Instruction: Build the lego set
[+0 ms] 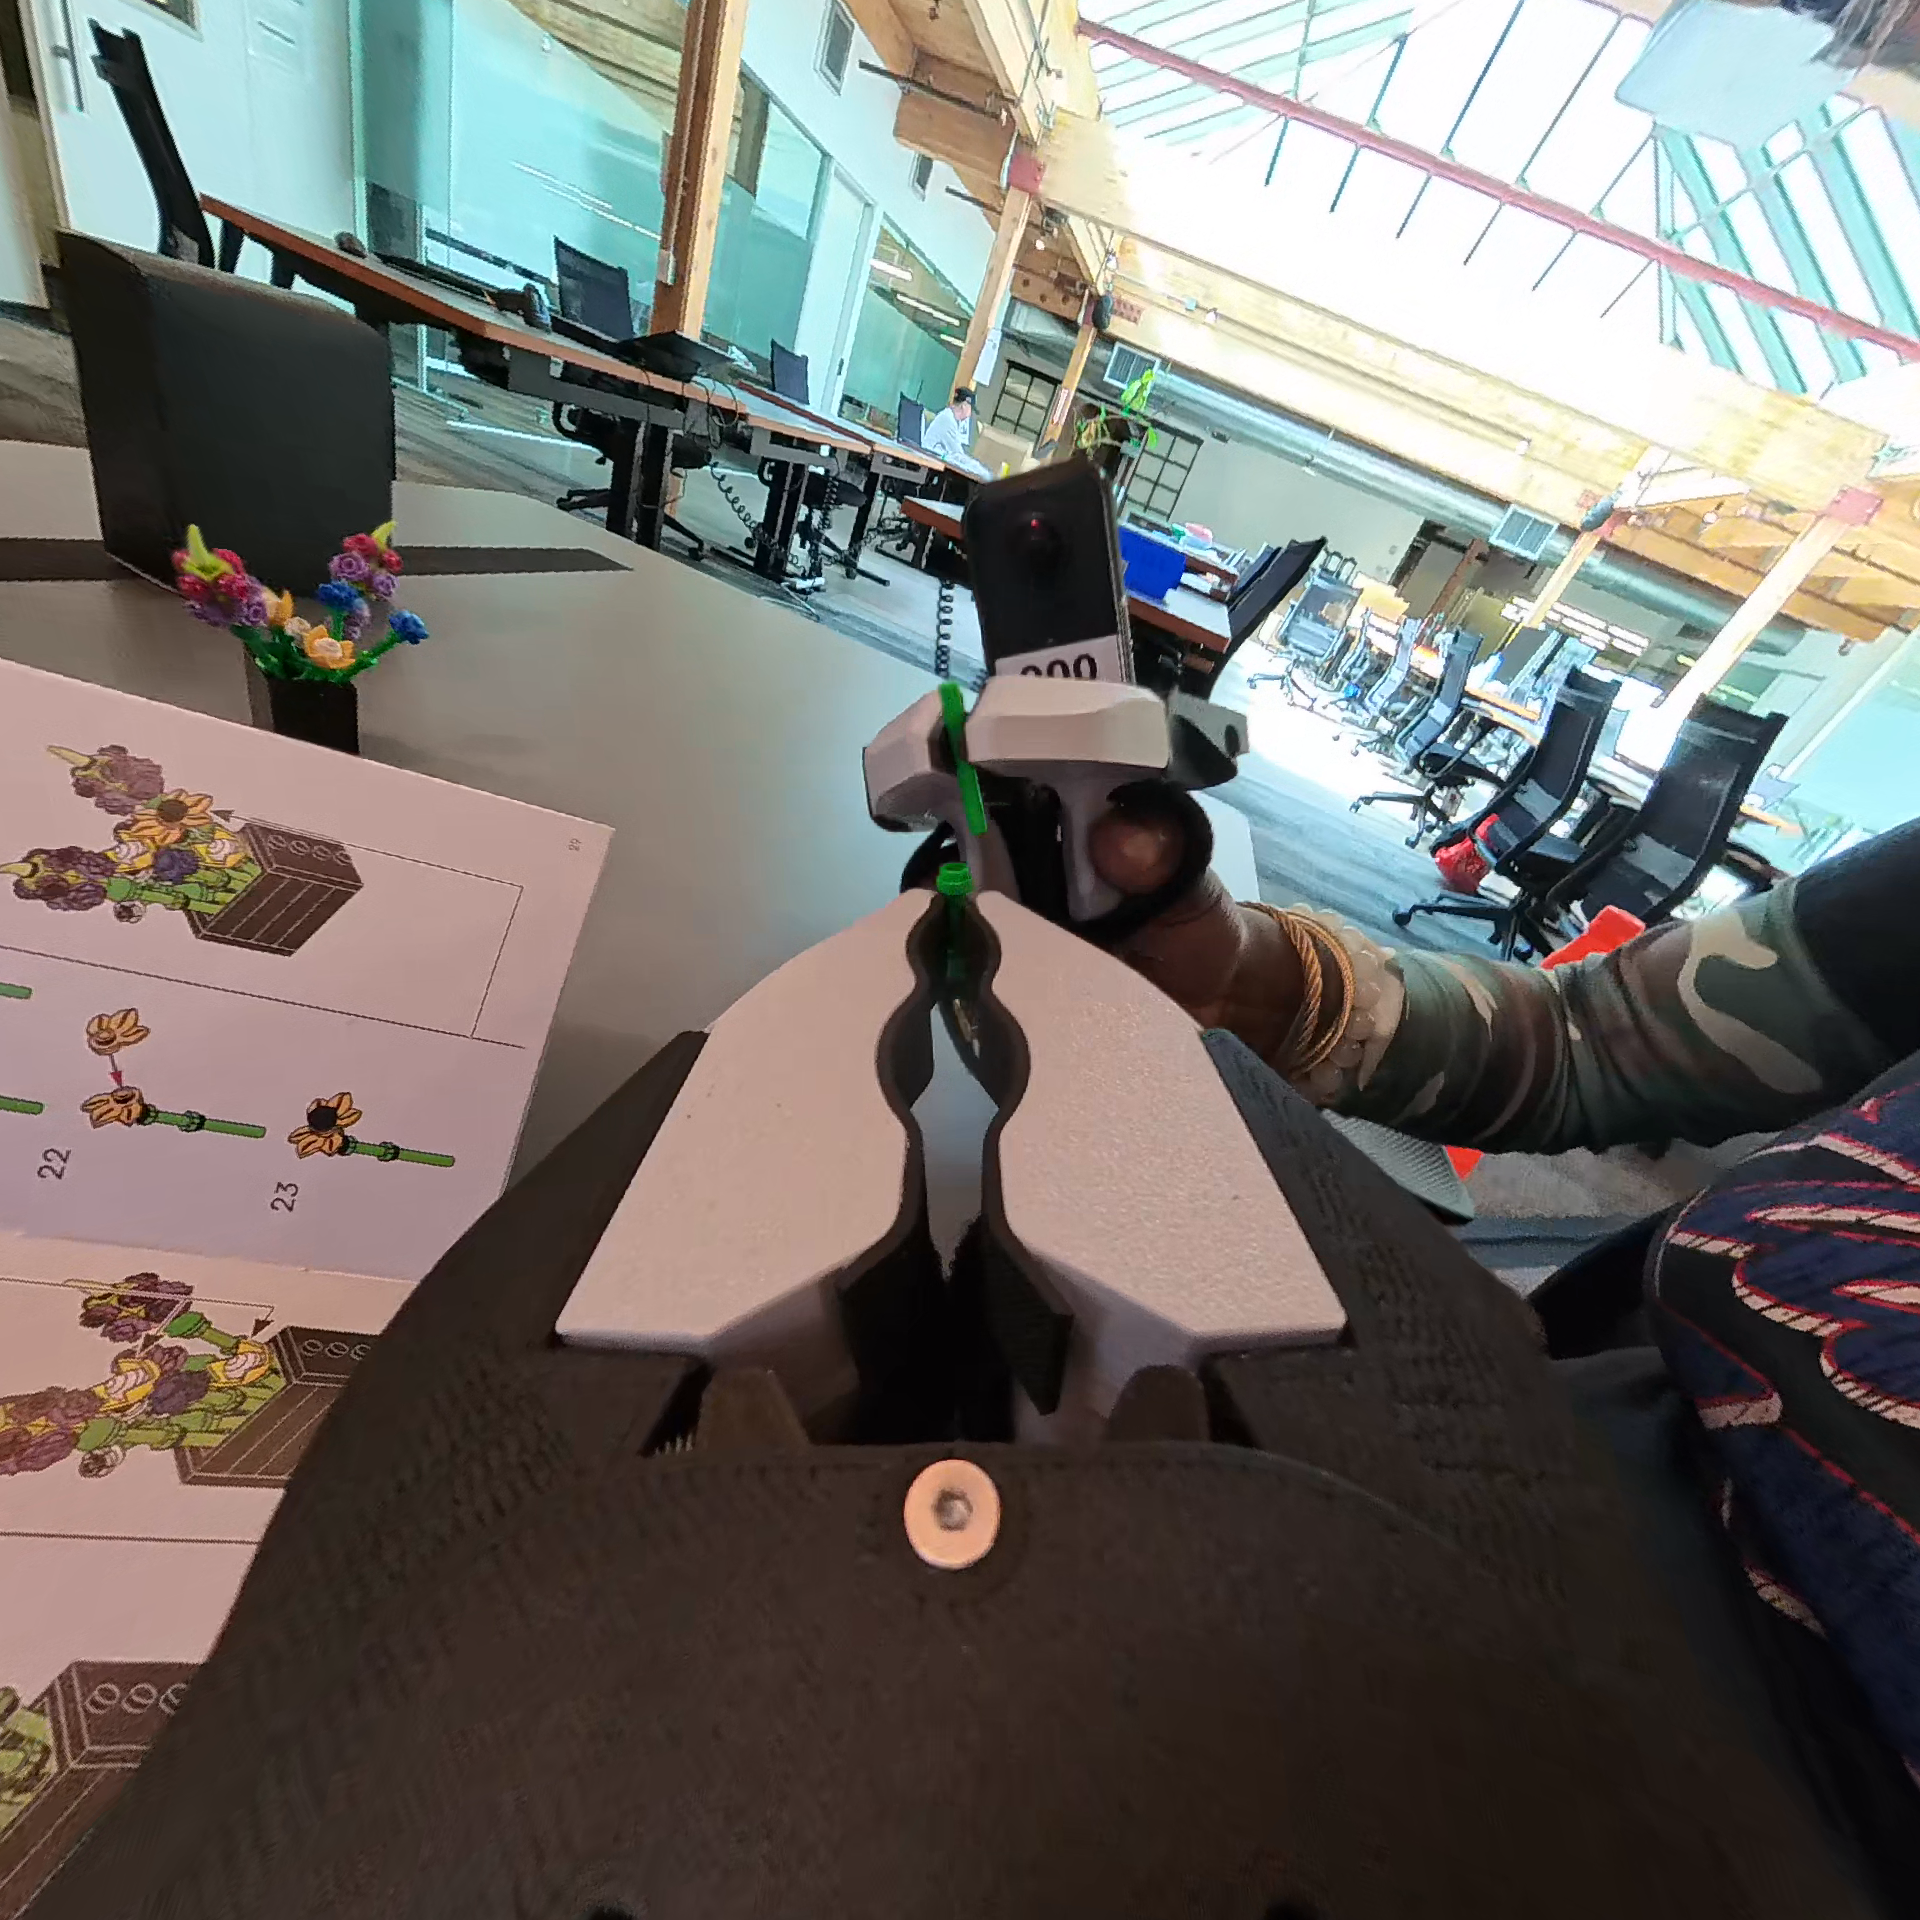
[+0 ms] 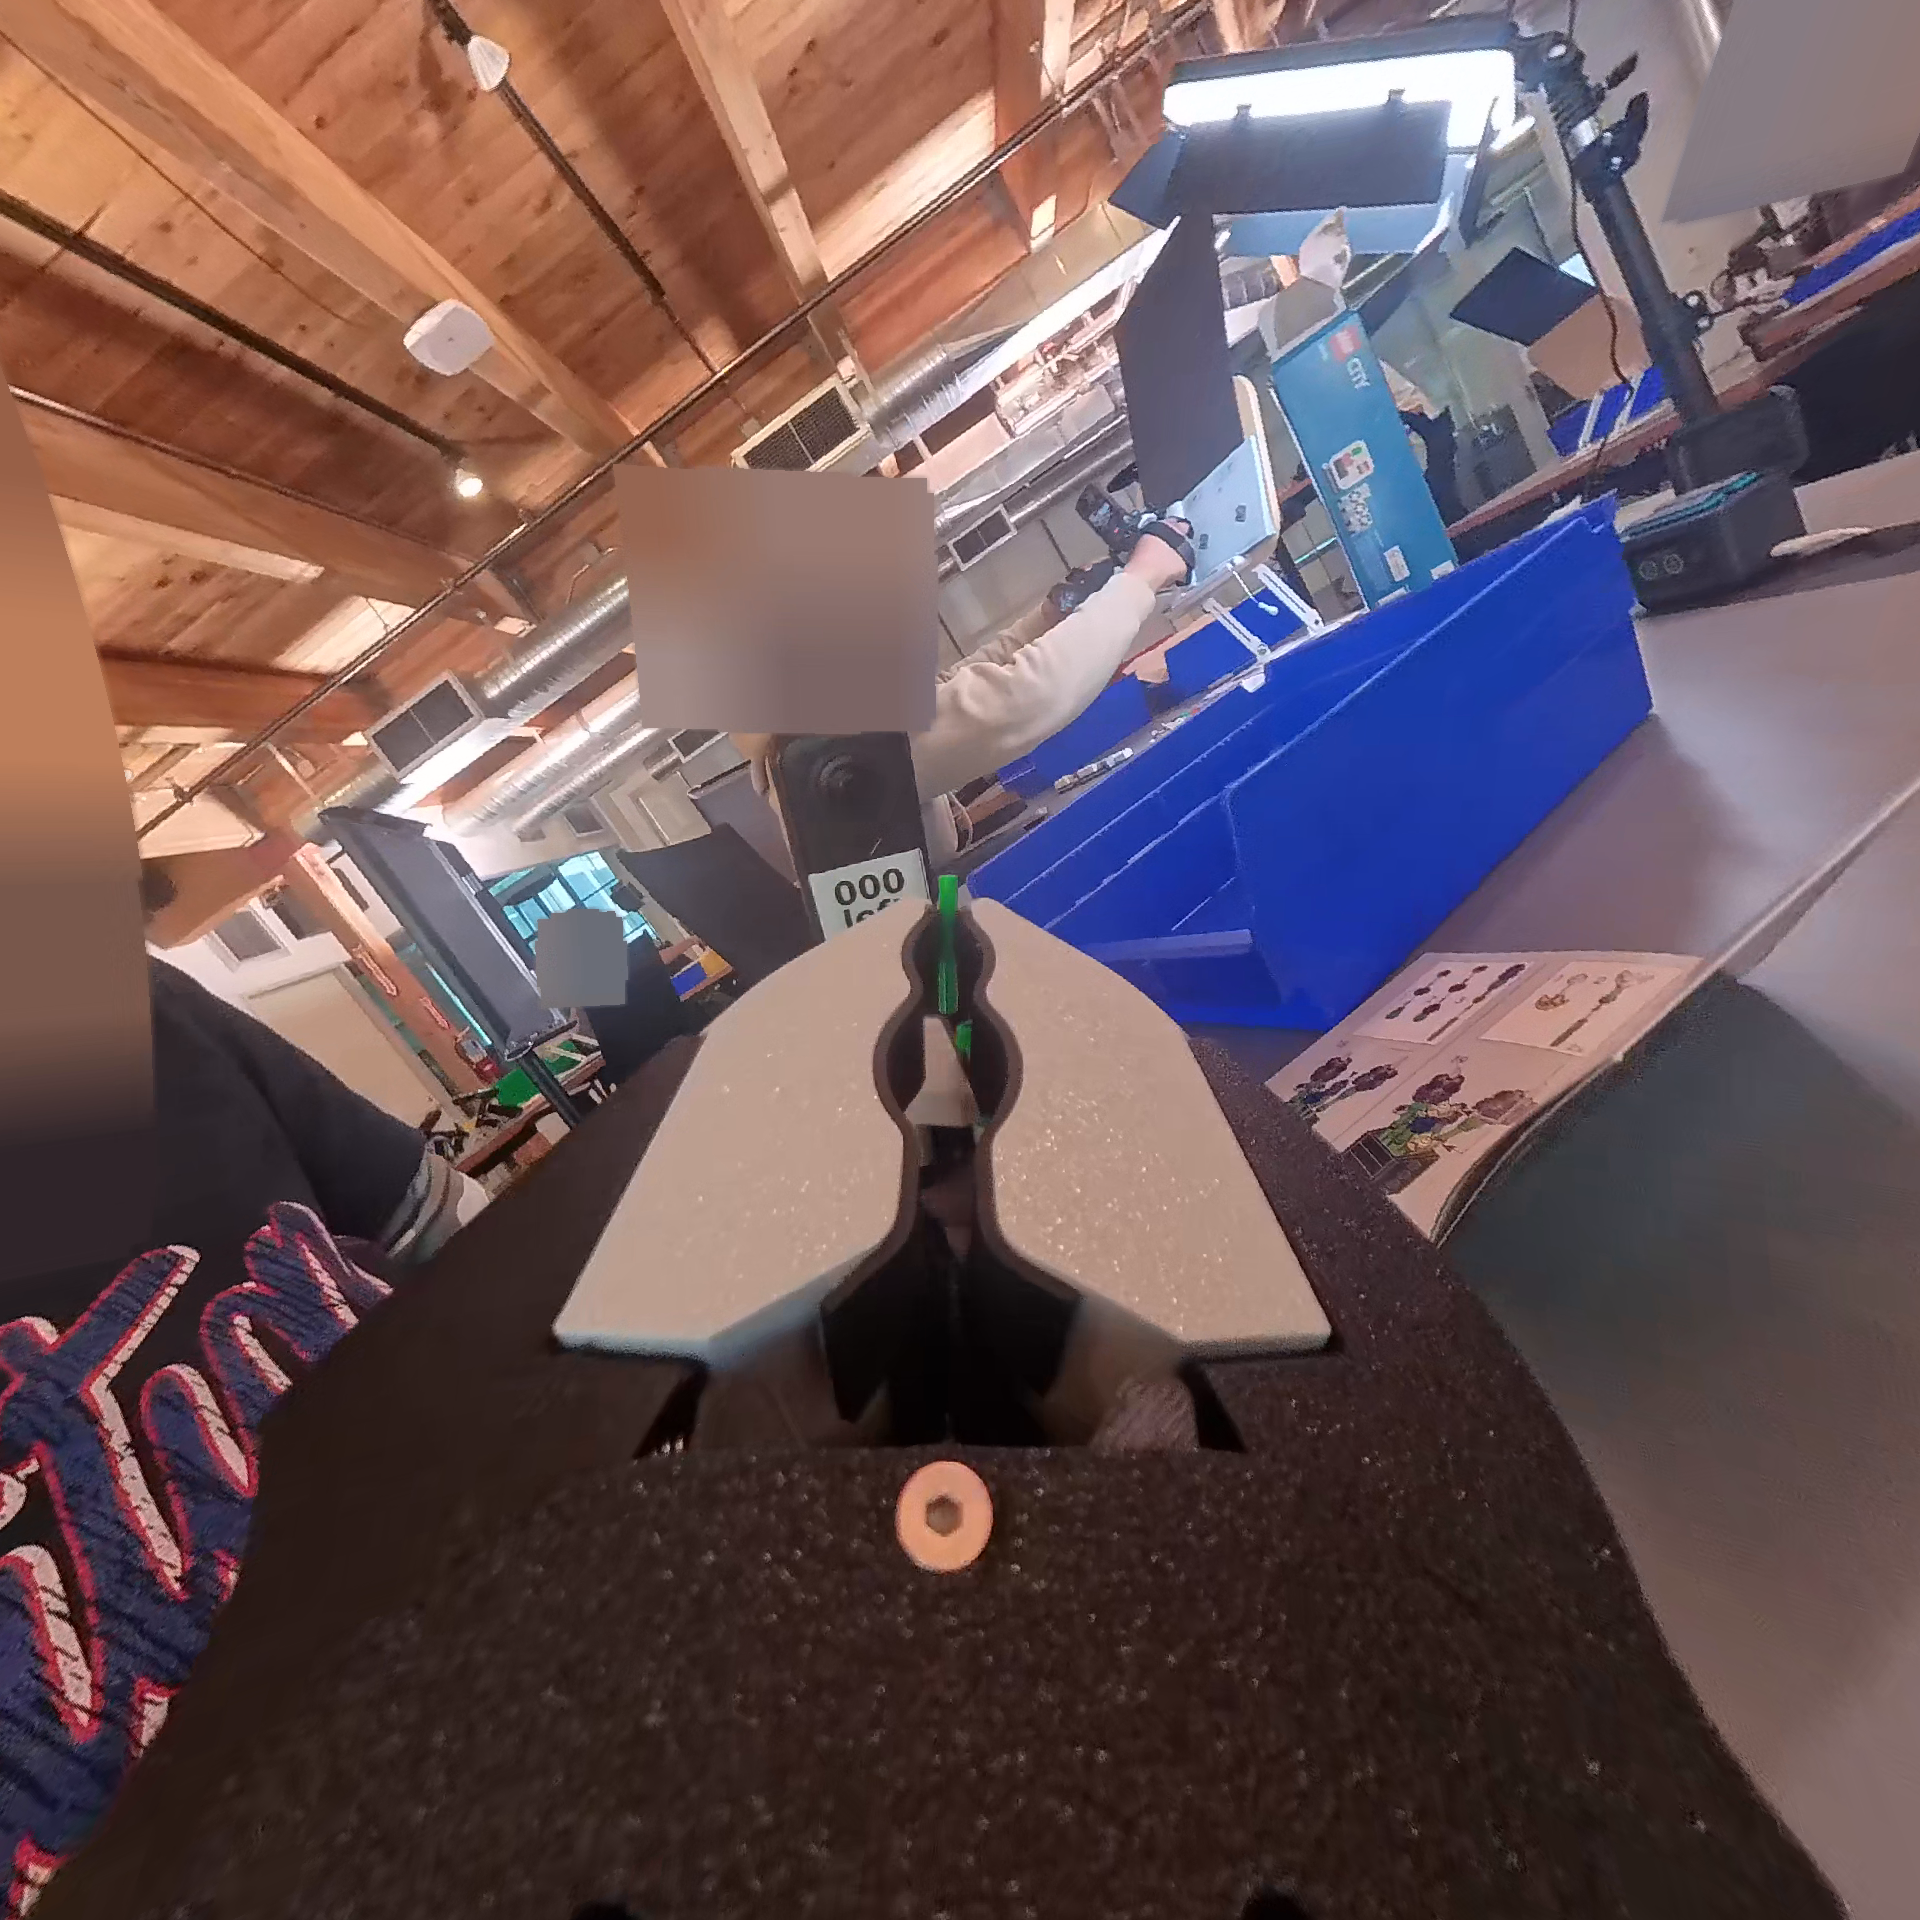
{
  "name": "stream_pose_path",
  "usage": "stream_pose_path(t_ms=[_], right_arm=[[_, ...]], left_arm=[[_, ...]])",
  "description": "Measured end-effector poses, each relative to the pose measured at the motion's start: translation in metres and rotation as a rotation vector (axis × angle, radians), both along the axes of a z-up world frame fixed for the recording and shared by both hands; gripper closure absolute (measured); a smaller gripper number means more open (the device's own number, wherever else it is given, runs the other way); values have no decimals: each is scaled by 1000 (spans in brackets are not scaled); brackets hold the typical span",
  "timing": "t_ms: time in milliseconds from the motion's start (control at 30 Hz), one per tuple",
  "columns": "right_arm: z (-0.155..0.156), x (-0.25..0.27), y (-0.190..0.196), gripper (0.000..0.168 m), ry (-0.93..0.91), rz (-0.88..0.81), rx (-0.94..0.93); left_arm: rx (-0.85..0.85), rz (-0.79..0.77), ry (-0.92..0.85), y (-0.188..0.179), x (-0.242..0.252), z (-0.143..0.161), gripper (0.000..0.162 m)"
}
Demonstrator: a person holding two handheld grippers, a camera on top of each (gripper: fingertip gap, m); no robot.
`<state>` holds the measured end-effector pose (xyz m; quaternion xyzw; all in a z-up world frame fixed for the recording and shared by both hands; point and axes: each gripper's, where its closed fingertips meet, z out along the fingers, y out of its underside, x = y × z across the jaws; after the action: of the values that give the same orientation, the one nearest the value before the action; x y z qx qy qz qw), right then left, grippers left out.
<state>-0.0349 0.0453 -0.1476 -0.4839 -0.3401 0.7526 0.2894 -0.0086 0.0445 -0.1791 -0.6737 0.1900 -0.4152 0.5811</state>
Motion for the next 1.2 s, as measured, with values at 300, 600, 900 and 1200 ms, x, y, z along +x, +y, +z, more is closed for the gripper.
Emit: stream_pose_path(t_ms=[300,600,900,1200], right_arm=[[7,1,5,165,61,-2,-30],[4,-1,1,165,55,35,-65],[2,-3,1,165,45,36,-68],[-1,-6,-2,165,29,28,-41]], left_arm=[[31,37,-9,3,1,8,159],[23,22,-48,3,4,8,159],[20,6,-65,1,4,8,159],[17,-11,-89,0,3,10,159]])
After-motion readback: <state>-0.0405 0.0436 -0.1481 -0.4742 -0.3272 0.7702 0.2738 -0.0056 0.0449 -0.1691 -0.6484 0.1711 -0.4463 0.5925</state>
